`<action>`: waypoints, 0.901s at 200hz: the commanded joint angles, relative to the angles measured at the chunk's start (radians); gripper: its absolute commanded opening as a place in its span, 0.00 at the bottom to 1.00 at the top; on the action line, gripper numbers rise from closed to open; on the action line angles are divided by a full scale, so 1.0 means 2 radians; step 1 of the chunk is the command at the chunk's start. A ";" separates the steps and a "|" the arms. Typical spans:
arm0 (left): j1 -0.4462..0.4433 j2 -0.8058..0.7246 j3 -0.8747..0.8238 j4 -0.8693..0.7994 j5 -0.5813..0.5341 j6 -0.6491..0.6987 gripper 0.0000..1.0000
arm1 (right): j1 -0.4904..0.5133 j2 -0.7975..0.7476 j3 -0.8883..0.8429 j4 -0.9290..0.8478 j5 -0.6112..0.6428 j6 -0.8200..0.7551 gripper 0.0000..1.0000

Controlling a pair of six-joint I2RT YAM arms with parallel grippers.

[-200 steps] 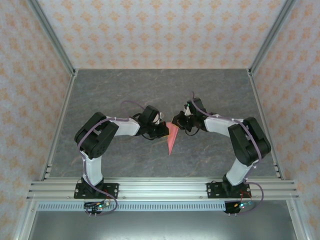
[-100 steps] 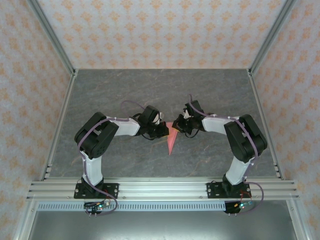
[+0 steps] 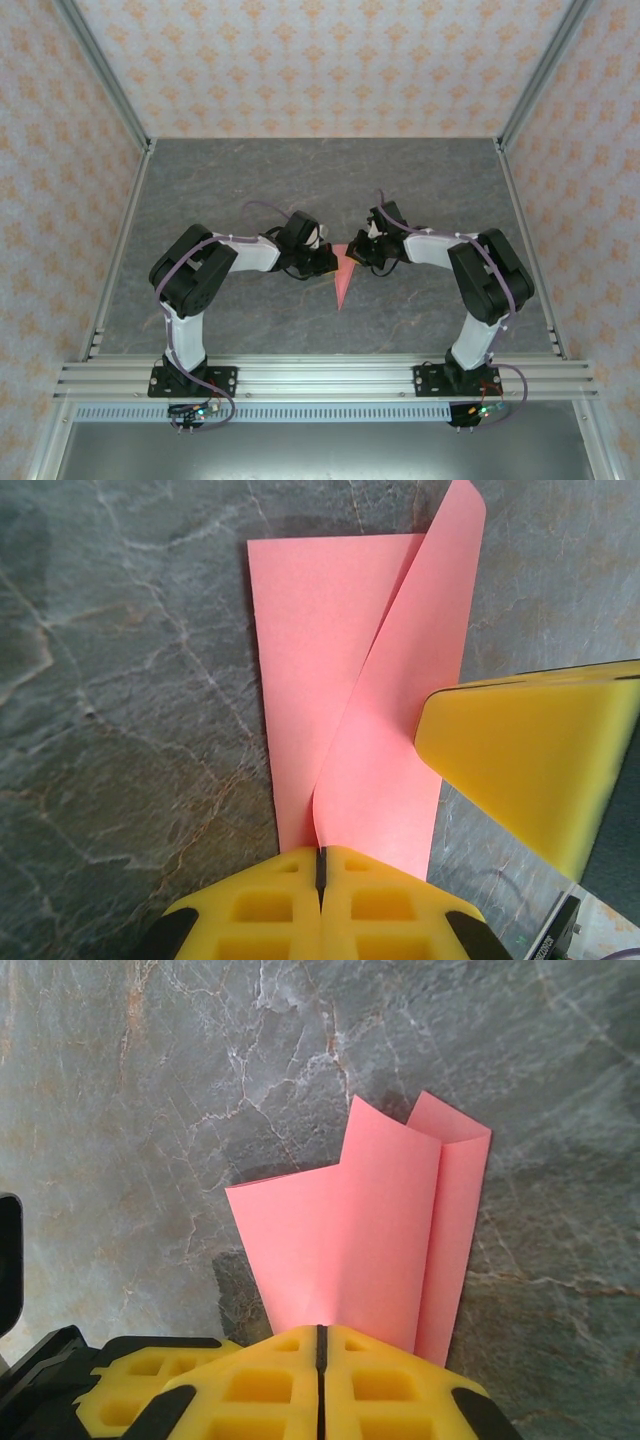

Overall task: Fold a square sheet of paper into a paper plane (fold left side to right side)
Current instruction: Fold the wing for the fifth time at the center of the table.

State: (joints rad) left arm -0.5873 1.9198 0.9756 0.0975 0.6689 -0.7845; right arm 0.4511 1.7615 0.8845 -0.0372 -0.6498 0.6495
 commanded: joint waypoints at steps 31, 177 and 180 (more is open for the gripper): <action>-0.001 0.002 -0.007 -0.032 -0.032 0.009 0.00 | 0.002 0.012 -0.001 -0.017 0.023 -0.011 0.07; 0.000 -0.060 -0.003 -0.072 -0.050 0.021 0.09 | 0.000 0.039 -0.003 -0.072 0.055 -0.028 0.06; 0.000 -0.064 -0.002 -0.076 -0.053 0.023 0.10 | 0.000 0.039 -0.003 -0.072 0.055 -0.029 0.05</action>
State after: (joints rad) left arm -0.5892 1.8790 0.9752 0.0654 0.6365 -0.7773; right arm 0.4519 1.7889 0.8894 -0.0563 -0.6285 0.6228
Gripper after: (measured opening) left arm 0.069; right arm 0.060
